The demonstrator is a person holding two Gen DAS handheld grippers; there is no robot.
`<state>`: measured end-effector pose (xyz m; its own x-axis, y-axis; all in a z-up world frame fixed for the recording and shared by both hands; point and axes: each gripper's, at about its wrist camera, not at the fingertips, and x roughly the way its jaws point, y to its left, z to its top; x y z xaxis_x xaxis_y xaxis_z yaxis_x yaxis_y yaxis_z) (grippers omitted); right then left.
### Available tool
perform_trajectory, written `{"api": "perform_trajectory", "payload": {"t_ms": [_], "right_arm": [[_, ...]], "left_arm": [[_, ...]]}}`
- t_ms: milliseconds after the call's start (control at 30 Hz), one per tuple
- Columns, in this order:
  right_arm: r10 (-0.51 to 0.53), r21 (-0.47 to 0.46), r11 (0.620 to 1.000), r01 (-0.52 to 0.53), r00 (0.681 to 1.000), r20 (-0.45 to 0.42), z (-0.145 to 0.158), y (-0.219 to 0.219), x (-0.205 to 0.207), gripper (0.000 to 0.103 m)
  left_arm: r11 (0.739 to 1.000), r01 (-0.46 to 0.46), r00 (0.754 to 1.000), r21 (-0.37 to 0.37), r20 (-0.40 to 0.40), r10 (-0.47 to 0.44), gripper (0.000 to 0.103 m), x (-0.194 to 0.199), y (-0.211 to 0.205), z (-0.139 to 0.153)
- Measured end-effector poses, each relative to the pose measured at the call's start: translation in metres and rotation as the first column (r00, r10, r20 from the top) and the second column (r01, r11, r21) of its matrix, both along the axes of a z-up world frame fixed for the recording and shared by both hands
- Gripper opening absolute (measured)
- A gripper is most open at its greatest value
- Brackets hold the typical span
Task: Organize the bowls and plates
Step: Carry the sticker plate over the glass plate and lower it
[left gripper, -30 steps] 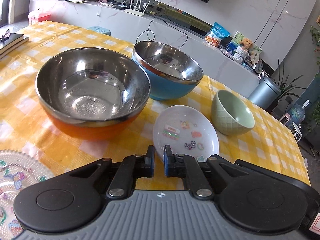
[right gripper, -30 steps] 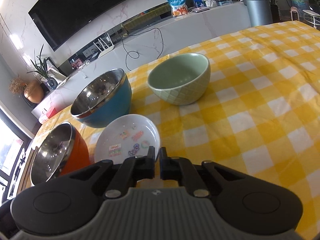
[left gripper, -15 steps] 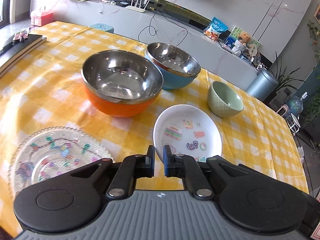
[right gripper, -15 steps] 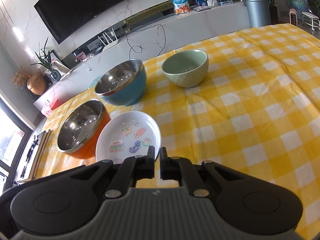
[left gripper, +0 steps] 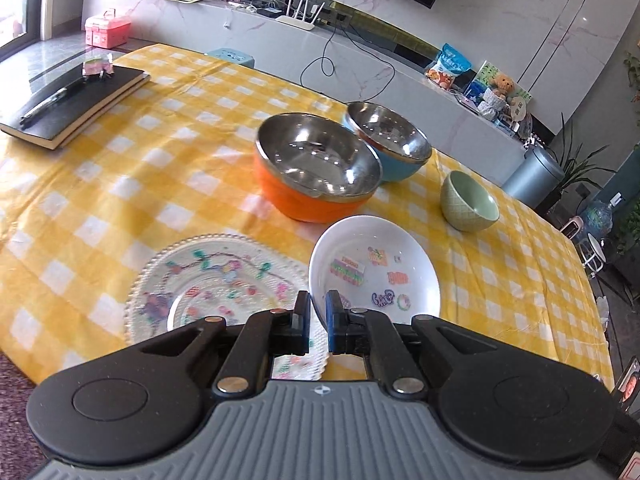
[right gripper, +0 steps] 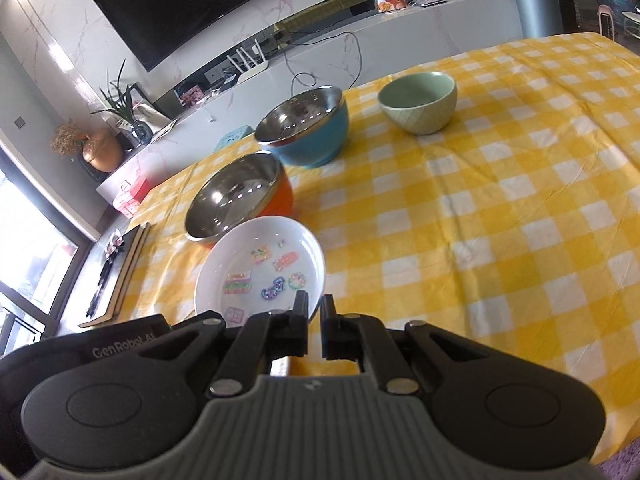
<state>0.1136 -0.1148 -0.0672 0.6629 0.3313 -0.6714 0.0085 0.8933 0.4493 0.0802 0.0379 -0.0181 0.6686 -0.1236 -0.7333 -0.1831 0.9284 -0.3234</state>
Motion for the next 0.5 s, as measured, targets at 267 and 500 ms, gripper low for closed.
{"api": "perform_trajectory", "payload": {"t_ms": [267,500], "right_arm": [[0.056,0.007,0.998,-0.056,0.998,-0.009,0.002,0.027,-0.008,0.002],[0.099,0.006,0.995,-0.099,0.994,-0.046,-0.007,0.049,-0.008,0.003]], "left_arm": [[0.999,-0.038,0.999,-0.017,-0.025,0.037,0.008,-0.011,0.029,0.001],[0.996,-0.079,0.995,-0.04,-0.06,0.076,0.008,-0.016,0.054,-0.009]]}}
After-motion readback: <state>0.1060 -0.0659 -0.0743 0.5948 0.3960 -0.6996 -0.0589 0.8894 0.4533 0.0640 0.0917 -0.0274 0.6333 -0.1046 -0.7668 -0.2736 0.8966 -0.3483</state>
